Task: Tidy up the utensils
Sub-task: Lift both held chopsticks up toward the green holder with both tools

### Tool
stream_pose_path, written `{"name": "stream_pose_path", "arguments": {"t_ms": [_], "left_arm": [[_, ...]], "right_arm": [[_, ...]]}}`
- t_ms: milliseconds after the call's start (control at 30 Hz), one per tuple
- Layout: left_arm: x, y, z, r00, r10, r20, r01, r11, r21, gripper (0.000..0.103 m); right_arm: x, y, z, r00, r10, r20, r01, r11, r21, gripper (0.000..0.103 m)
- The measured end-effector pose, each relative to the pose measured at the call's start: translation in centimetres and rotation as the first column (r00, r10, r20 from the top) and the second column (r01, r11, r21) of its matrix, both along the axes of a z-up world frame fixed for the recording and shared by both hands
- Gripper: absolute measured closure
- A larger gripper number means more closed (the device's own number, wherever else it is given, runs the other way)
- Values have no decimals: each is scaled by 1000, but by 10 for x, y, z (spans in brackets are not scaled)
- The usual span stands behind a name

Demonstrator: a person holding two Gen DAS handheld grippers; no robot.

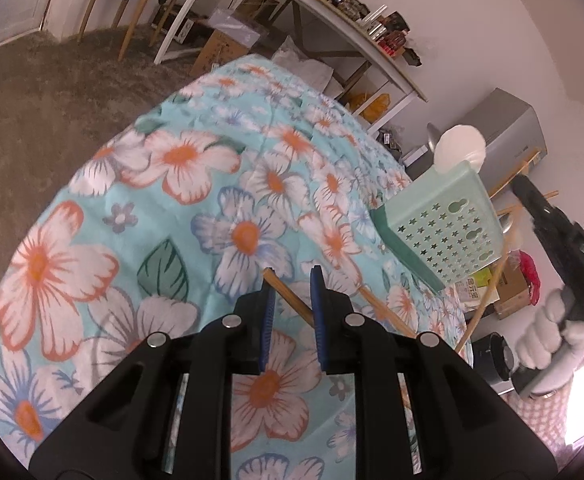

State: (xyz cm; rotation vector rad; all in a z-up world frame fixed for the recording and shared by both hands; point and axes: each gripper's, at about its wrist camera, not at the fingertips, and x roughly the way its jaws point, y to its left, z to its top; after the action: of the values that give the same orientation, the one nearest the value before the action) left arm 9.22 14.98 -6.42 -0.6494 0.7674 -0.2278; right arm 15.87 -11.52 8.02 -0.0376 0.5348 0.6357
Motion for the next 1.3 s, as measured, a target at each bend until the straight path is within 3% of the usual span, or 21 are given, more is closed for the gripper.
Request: {"name": "stream_pose_path", "arguments": {"t_ms": [367,567,700,933,1300], "left_arm": [[-13,-13,59,983,-10,183,-14,991,130,90],[-22,-30,97,954,-55,294,-16,972,235,91],[-29,-47,119,929,-99,357,-25,945,326,92],[-32,-88,132,909,-185,374,-5,892,452,92],[-32,-130,139,887,-278,368,44,845,533,92]], "right_arm": [[-56,-65,-8,984,-179,24,171,967,190,97],[-75,-82,-13,974,-226,11,216,945,246,97],[-89,-90,-8,966,-254,46,232,933,274,97],[-102,-106,-17,963,-269,20,250,918,308,97],[-108,-116,-18,962,-272,21,251,911,328,97]]}}
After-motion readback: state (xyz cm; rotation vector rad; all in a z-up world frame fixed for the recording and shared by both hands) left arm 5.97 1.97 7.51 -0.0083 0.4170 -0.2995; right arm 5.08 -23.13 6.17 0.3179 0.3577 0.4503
